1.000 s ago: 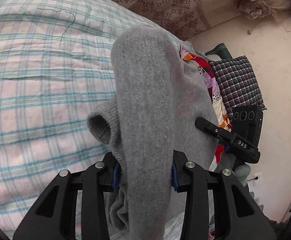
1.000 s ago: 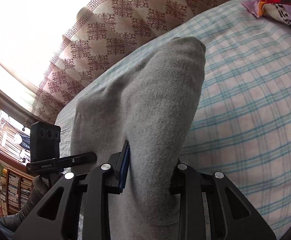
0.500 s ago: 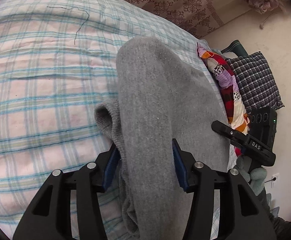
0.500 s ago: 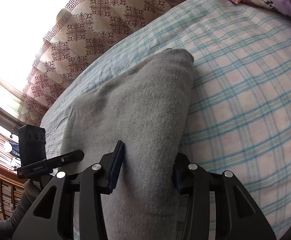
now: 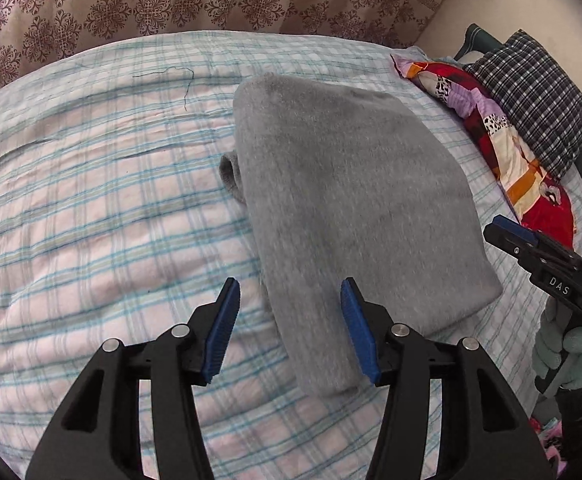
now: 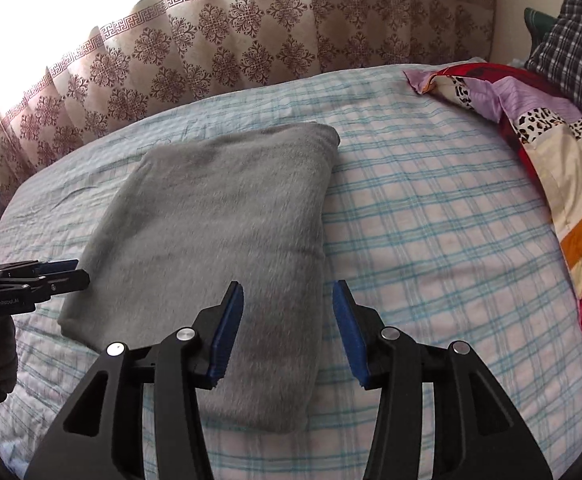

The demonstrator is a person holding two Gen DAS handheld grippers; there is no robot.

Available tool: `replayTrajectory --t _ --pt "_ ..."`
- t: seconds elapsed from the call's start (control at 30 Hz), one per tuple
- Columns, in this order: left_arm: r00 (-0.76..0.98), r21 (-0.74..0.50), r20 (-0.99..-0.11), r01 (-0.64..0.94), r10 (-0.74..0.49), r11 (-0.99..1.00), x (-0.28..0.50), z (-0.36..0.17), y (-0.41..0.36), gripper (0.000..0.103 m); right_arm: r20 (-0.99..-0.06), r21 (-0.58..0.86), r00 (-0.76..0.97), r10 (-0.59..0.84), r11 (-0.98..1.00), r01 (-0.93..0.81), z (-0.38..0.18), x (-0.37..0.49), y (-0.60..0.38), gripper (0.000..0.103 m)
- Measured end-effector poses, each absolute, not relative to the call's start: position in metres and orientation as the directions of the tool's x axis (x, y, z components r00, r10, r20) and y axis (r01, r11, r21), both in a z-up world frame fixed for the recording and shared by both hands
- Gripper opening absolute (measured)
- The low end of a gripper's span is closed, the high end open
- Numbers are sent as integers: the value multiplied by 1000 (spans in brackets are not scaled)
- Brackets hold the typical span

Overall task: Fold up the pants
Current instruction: 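Open the left gripper and release the folded pants on the bed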

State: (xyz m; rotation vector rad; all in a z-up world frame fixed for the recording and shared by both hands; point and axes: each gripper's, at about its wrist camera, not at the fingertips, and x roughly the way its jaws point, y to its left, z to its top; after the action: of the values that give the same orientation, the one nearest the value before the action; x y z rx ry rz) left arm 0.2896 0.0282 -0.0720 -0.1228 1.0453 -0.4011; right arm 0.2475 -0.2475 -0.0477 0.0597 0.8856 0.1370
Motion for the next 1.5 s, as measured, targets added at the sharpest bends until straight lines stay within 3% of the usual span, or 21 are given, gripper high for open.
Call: replayTrajectory --t 0.2,0.37,0.63,1.13,1.23,1.3,1.4,1.5 --pt "446 -209 -840 259 -309 943 271 -86 16 54 -798 111 589 132 991 -72 -69 225 -246 47" --pt "484 -101 -849 246 -213 964 264 -91 6 67 -806 121 579 124 992 -44 -86 225 -251 50" --pt "495 -59 -853 225 -167 972 265 -92 5 72 -800 127 589 119 992 -28 -94 225 -251 53" --pt "545 76 -836 220 -58 973 249 -73 -14 72 -759 75 645 86 996 -44 -62 196 -238 54" --pt "560 93 -827 221 -48 971 242 -67 -19 73 -750 79 655 88 996 -43 -50 188 -236 64" --pt "577 107 -815 227 -45 968 235 -61 -24 83 -745 77 661 85 996 -41 -43 182 -234 74" --pt "607 132 -794 239 -42 962 224 -53 -31 90 -738 66 670 78 997 -43 -36 172 -231 86" --pt "636 147 -771 250 -48 957 213 -43 -41 97 -728 50 682 63 998 -38 -32 162 -229 90"
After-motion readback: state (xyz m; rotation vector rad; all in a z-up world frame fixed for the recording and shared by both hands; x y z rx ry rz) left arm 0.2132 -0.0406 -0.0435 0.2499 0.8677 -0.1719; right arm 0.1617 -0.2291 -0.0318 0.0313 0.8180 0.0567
